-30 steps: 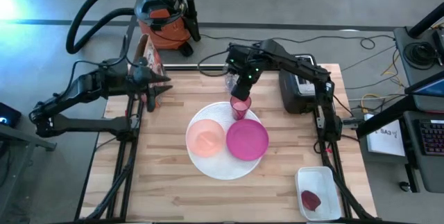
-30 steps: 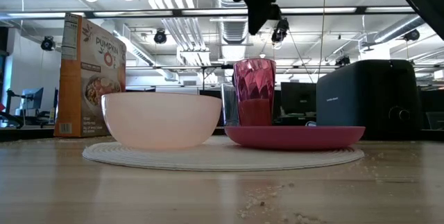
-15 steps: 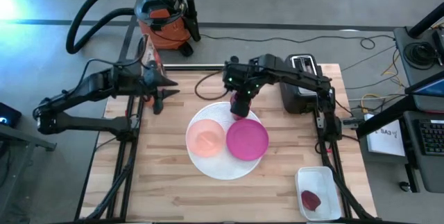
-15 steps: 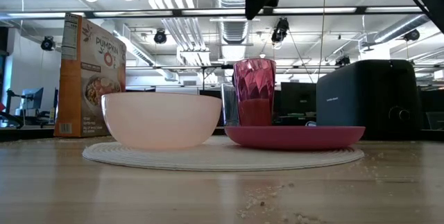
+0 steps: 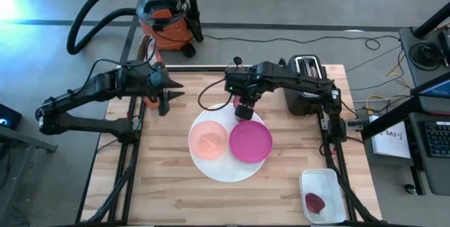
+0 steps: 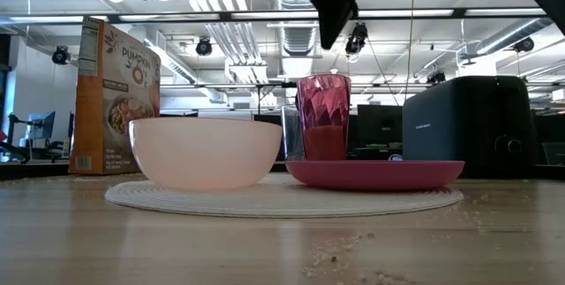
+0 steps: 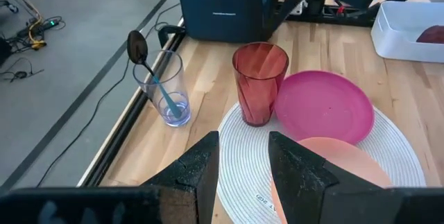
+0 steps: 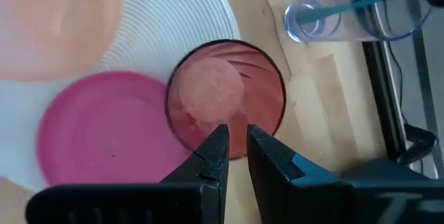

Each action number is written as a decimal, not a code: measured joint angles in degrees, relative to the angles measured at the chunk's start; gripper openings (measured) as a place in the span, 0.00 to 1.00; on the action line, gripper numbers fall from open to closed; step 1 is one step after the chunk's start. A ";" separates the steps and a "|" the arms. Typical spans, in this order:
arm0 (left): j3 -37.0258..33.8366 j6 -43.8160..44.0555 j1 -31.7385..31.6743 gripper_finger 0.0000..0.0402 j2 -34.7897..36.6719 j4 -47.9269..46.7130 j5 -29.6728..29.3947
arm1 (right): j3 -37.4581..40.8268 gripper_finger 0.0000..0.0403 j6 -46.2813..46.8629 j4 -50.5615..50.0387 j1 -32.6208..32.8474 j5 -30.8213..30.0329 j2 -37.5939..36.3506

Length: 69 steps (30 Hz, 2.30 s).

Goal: Arrange a breakfast setting
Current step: Pour the cereal from the cereal box into the orange bowl

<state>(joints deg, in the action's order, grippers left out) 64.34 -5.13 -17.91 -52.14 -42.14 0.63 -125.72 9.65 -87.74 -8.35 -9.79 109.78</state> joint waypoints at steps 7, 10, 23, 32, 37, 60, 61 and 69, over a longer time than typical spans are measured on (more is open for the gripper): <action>-3.91 1.31 0.00 0.27 0.36 0.28 -0.03 | 12.26 0.11 -0.13 9.31 0.58 2.55 -5.92; -5.33 2.52 0.01 0.27 0.65 0.48 -0.02 | 20.05 0.11 -0.07 15.28 0.42 2.37 -11.57; -8.76 3.73 0.26 0.27 1.49 9.65 0.00 | 60.21 0.11 3.43 49.12 0.61 2.90 -39.66; -11.29 4.71 0.26 0.27 1.62 13.43 -0.01 | 83.37 0.11 -0.26 75.21 1.29 8.38 -55.48; -11.56 5.49 0.26 0.27 1.62 13.66 -0.01 | 92.68 0.11 -0.74 83.76 1.21 8.18 -64.22; -11.56 5.86 0.26 0.27 1.62 16.37 -0.03 | 120.30 0.11 0.44 103.02 1.21 0.66 -93.13; -11.56 5.91 0.26 0.27 1.62 16.51 -0.03 | 121.37 0.11 0.56 105.47 1.21 0.58 -93.29; -11.56 7.19 0.26 0.27 1.62 16.62 -0.14 | 124.97 0.11 0.08 113.23 1.21 0.65 -92.98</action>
<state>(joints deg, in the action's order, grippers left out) 52.77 2.07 -17.65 -50.52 -25.52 0.49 -0.75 9.73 25.49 -7.14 -9.14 16.80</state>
